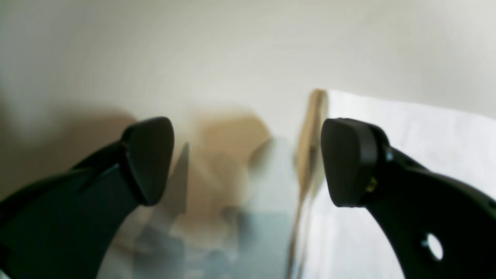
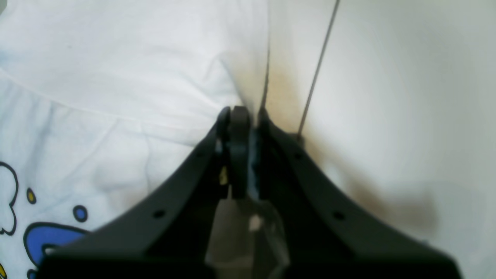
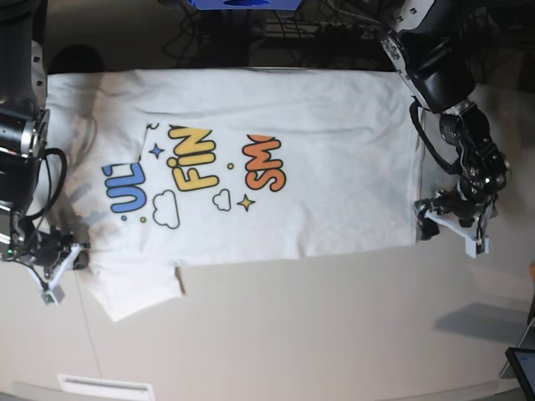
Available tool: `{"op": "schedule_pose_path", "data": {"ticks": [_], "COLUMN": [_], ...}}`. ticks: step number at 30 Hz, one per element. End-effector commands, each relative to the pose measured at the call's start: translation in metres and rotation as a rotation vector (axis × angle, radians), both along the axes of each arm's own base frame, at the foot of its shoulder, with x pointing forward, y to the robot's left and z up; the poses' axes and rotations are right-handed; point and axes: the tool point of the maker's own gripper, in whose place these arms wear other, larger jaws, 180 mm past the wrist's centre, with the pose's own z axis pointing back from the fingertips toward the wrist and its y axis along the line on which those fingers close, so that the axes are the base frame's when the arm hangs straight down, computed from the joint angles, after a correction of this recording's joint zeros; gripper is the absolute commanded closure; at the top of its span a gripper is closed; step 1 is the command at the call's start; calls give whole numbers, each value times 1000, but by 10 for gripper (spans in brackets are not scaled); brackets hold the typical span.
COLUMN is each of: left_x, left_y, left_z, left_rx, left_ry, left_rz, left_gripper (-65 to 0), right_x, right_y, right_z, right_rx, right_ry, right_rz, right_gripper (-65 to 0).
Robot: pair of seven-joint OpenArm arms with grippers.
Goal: Fold the T-shirt properly
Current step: 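Lower the left gripper to the shirt's side edge and pinch it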
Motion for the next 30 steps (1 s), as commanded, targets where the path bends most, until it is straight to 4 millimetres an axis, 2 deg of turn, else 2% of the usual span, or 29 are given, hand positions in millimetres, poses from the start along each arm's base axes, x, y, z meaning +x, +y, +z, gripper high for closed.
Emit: {"op": "schedule_pose_path", "data": {"ticks": [1, 7, 12, 16, 18, 26, 30], "left_x": [16, 28, 29, 36, 35, 35, 39], "left_y": [-4, -19, -20, -21, -24, -26, -49], "left_z": [14, 3, -7, -7, -12, -15, -20], "left_rx": [2, -52, -76, -90, -104, -108, -74], "left_ry": [-53, -31, -6, -4, 10, 17, 52], "left_rz": [-21, -41, -36, -36, -36, -38, -128], "left_gripper": [-573, -573, -573, -573, -571, -571, -571], "right_x": [12, 12, 12, 12, 12, 12, 12], "right_y": [-10, -10, -11, -11, -10, -11, -11], "right_z": [18, 18, 18, 18, 18, 18, 18], "right_rx": [-16, -18, -19, -20, -19, -20, -20], "right_ry": [-39, -39, -39, -38, -38, -38, -38], "right_rz": [-3, -4, -5, -3, -2, -3, -3], "right_gripper": [-1, -1, -1, 0, 0, -1, -1]}}
